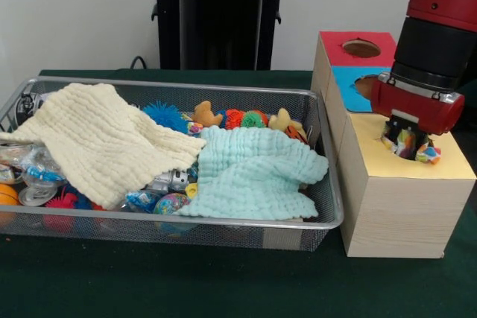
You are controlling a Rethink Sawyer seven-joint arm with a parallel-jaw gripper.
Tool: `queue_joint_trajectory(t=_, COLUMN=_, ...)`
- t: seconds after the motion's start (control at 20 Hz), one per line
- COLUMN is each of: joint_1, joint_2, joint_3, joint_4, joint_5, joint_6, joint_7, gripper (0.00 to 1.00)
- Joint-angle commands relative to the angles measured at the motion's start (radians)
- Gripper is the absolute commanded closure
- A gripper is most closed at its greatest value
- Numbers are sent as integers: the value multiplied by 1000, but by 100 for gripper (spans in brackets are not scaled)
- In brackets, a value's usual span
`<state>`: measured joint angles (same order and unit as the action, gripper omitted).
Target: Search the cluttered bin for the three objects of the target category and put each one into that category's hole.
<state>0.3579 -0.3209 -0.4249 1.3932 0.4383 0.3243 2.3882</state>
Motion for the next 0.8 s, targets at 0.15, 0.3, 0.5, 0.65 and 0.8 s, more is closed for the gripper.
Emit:
queue_joint_trajectory(t=0.15, joint_1=21, joint_2=61, joint_3=-69, joint_4=-146, joint_5=-61, joint_6=383, joint_7=122, gripper=100)
queue_joint_trajectory(t=0.3, joint_1=19, joint_2=47, joint_3=-68, joint_4=-147, joint_5=-63, joint_6=396, joint_7=117, gripper=100)
queue_joint_trajectory(t=0.5, joint_1=0, joint_2=34, joint_3=-73, joint_4=-152, joint_5=-82, joint_6=413, joint_7=103, gripper=100)
queue_joint_trajectory(t=0.65, joint_1=-6, joint_2=31, joint_3=-77, joint_4=-159, joint_5=-91, joint_6=421, joint_7=106, gripper=100)
queue_joint_trajectory(t=0.8, joint_1=-15, joint_2=22, joint_3=-77, joint_4=-168, joint_5=-93, joint_6=435, joint_7=100, gripper=100)
